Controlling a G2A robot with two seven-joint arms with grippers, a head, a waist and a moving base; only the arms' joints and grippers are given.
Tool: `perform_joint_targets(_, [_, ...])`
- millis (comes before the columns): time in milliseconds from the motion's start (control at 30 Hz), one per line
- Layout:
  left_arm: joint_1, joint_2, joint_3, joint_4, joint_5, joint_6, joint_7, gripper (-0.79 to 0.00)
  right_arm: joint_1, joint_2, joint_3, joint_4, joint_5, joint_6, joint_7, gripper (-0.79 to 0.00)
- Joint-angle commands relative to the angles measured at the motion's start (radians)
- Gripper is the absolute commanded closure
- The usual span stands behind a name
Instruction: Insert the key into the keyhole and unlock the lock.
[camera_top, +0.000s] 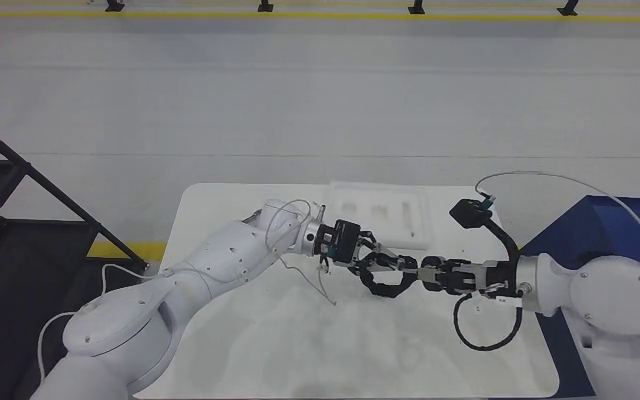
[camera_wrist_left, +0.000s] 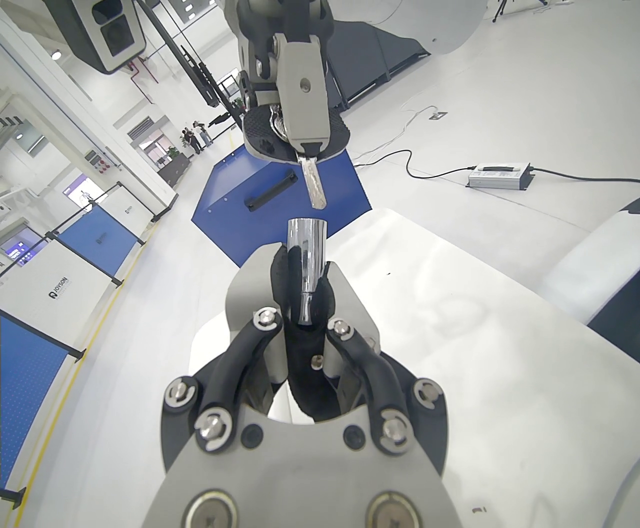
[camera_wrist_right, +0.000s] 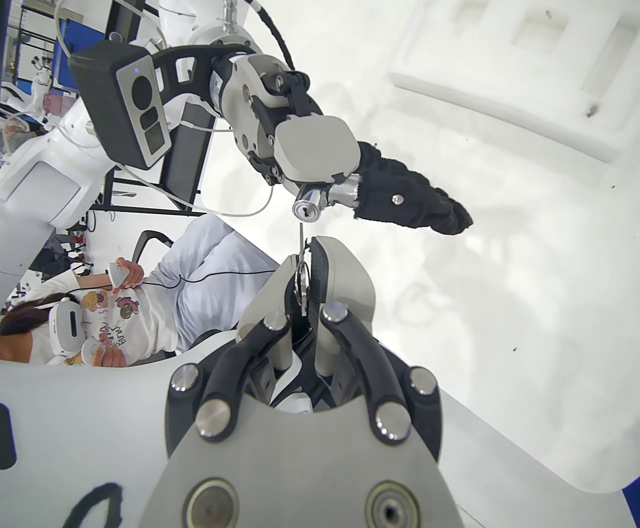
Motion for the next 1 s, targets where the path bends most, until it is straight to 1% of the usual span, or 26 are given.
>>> perform_joint_targets(0, [-0.002,-0.01,0.01,0.015,-0.012,-0.002,-0.002,0.0,0.002,0.002,-0.004,-0.004,-0.007,0.009,-0.01,0.0])
perform_joint_targets(167, [0.007,-0.026,0.01,0.031,-0.036,-0.018,-0.018,0.0,-0.005,0.006,-0.017,-0.018,-0.043,0.019,-0.029,0.0])
perform_joint_targets(333, [0.01,-0.034,0.01,0.038,-0.057,-0.031,-0.031,0.0,-0.007,0.012,-0.026,-0.024,-0.069,0.009,-0.031,0.0])
perform_joint_targets(967, [0.019,-0.044,0.01,0.048,-0.081,-0.05,-0.05,0.0,0.015,0.025,-0.052,0.006,-0.094,0.008,-0.046,0.0])
